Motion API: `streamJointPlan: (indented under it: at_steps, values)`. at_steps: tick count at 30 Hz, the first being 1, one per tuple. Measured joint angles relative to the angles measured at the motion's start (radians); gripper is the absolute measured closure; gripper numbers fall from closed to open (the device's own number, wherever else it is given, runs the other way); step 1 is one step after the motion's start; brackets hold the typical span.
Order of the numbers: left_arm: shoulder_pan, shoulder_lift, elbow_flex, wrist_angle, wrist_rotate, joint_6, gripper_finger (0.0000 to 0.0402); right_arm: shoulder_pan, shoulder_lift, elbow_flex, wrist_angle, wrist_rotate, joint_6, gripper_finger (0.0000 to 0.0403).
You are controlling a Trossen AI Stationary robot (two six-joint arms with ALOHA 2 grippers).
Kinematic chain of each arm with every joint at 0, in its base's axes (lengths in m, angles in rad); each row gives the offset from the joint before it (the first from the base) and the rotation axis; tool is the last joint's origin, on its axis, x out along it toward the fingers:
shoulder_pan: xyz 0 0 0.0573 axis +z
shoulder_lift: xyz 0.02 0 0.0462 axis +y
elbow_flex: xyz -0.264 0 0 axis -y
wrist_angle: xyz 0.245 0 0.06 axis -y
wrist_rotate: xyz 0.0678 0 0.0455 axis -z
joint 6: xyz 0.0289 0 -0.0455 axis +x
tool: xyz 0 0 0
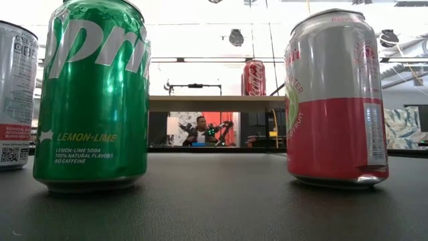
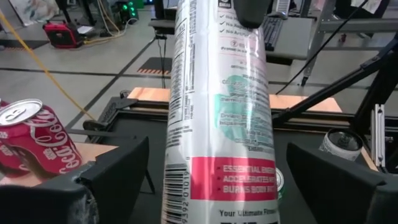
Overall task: Place canned beverage on shelf
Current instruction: Put the top white pink soda can on the shelf
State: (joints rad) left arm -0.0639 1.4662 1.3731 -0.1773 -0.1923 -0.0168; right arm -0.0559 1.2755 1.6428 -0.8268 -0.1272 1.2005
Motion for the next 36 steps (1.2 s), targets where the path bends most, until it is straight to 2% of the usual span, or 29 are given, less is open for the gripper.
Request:
streamJointPlan:
  at_steps: [5, 13, 21, 24, 27, 31, 36]
  values:
    - [0.004, 0.02, 0.001, -0.01, -0.029, 0.005, 0.006, -0.001, 0.0, 0.0, 0.0, 0.012, -0.008, 0.0179]
    - [0.003, 0.045, 0.0, -0.016, -0.056, 0.0, 0.0091, -0.001, 0.0, 0.0, 0.0, 0.028, 0.001, 0.0179]
    - [0.003, 0.038, 0.001, -0.016, -0.06, 0.001, 0.0156, -0.002, 0.0, 0.0, 0.001, 0.025, -0.004, 0.0179]
    - [0.003, 0.038, 0.015, -0.032, -0.06, 0.001, 0.016, -0.002, 0.0, 0.0, 0.01, 0.025, -0.018, 0.0174]
    - [0.003, 0.038, 0.04, -0.038, -0.054, -0.029, 0.0159, -0.003, -0.009, 0.0, 0.02, 0.007, -0.031, 0.0151]
    - [0.002, 0.035, 0.081, -0.031, 0.011, -0.09, 0.0157, -0.003, -0.041, 0.0, 0.055, -0.006, -0.102, 0.0096]
    - [0.022, 0.029, 0.13, -0.018, 0.09, -0.222, 0.0157, -0.016, -0.093, 0.0, 0.189, -0.007, -0.246, 0.0035]
